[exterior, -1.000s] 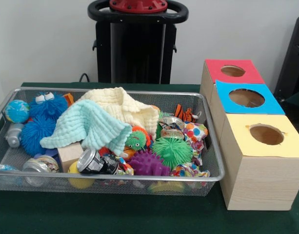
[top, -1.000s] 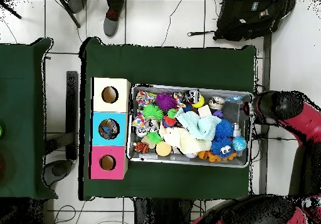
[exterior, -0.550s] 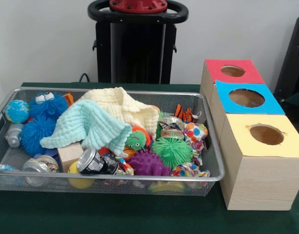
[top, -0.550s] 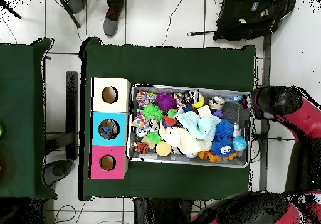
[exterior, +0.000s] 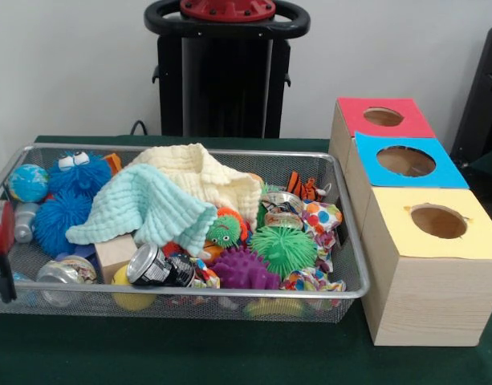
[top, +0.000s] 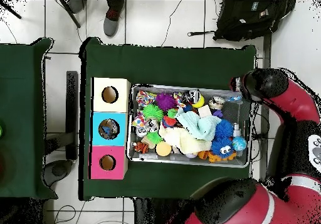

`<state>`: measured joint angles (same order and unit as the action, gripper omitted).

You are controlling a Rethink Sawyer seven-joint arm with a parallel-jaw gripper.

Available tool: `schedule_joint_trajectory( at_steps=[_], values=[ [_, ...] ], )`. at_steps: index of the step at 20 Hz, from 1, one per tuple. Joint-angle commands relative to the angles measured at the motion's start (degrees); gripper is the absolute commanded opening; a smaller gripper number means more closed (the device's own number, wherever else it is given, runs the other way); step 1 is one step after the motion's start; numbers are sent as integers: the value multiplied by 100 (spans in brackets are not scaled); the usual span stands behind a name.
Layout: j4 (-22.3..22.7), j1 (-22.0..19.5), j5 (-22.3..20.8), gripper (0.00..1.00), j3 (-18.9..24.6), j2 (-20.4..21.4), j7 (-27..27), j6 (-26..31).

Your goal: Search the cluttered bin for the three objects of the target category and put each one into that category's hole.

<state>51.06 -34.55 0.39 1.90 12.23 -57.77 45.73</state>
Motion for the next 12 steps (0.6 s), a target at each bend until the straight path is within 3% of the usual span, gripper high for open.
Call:
schedule_joint_trajectory(
  at_steps=[1,4,9,12],
  values=[
    [-561,228,329,100,-21,-627,-2160,-431],
    [-577,234,344,100,-8,-803,-2147,-553],
    [-1140,351,129,100,-332,-1230,-1878,507],
    [-499,233,119,100,-334,-1020,-1756,325]
  ],
)
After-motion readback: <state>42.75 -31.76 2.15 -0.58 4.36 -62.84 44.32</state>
